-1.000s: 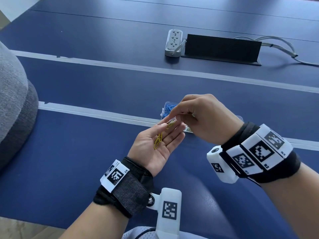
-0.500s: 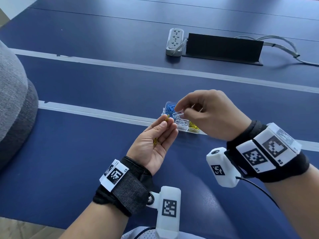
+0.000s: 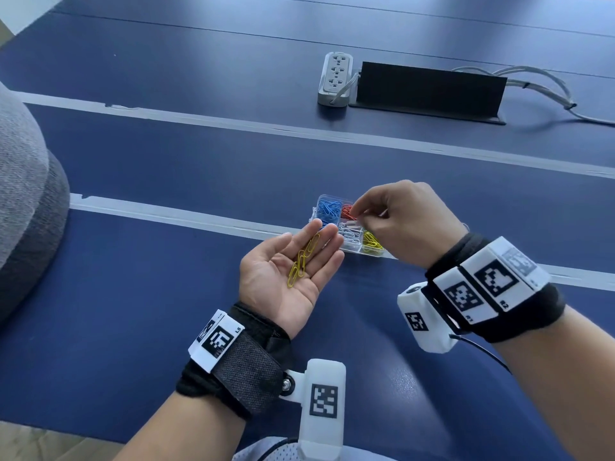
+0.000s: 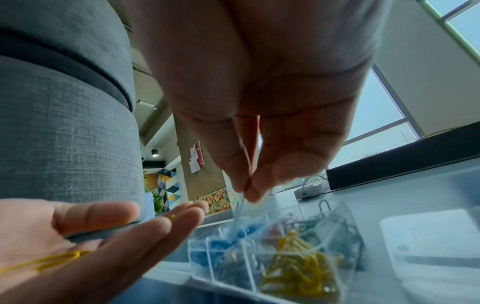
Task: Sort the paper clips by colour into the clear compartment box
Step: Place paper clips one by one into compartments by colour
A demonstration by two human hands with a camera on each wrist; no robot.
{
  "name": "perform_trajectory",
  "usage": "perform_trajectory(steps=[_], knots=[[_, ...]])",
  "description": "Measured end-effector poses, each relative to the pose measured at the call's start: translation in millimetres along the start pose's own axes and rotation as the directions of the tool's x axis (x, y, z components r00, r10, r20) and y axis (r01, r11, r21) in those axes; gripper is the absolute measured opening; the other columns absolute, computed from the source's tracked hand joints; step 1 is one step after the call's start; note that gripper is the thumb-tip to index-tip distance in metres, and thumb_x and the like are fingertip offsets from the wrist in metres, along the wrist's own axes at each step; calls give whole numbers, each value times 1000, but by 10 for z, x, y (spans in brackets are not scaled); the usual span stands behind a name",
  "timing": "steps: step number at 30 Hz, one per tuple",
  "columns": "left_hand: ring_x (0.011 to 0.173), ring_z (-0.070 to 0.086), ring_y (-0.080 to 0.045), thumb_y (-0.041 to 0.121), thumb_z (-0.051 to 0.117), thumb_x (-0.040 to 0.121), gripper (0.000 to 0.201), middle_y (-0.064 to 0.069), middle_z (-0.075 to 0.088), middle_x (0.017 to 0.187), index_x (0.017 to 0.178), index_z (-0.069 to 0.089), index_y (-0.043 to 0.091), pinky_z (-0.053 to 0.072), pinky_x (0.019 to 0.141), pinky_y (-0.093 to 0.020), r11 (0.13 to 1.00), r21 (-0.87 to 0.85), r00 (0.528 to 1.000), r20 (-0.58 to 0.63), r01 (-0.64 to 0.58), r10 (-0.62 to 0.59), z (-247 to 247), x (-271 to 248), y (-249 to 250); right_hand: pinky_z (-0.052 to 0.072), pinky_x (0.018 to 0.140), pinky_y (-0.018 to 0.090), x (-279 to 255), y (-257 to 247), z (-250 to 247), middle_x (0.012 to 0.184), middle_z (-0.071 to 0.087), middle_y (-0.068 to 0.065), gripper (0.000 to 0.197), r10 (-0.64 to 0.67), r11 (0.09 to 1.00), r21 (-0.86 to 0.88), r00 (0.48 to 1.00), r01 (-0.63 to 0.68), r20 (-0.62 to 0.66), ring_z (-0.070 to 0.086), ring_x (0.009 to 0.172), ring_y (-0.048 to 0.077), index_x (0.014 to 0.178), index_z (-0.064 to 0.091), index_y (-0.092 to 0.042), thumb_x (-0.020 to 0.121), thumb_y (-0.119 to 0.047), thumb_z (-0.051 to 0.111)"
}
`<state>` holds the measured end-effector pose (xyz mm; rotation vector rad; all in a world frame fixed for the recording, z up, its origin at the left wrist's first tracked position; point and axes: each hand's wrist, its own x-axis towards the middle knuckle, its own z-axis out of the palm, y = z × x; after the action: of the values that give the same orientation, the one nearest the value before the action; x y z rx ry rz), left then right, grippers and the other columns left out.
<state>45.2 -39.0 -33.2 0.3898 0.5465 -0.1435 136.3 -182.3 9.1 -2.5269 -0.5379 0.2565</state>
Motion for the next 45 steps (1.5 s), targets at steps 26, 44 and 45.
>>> perform_trajectory(steps=[26, 44, 45], knots=[[111, 61, -32, 60, 26, 90, 79, -23, 62, 122, 113, 65, -4, 35, 109, -47, 990, 118, 981, 167, 76, -96, -3, -41, -50, 52, 65, 39, -74, -258, 43, 86, 60, -8, 24, -426, 843, -137, 800, 520, 422, 56, 80, 17, 97, 67, -39, 83, -21, 60], [63, 65, -22, 60, 30, 90, 71, -13, 69, 89, 132, 50, 6, 54, 60, -26, 993, 76, 991, 94, 93, -100, 72, -97, -81, 49, 68, 33, -278, -252, 145, 84, 65, -6, 8, -441, 876, -58, 843, 479, 307, 52, 74, 13, 81, 72, -24, 74, -24, 68], [69, 66, -24, 59, 33, 89, 71, -13, 69, 92, 134, 49, 7, 55, 63, -29, 993, 67, 991, 91, 95, -101, 71, -95, -82, 49, 65, 30, -303, -239, 127, 76, 65, -7, 7, -454, 877, -27, 846, 479, 280, 52, 67, 11, 78, 72, -23, 72, -23, 68]])
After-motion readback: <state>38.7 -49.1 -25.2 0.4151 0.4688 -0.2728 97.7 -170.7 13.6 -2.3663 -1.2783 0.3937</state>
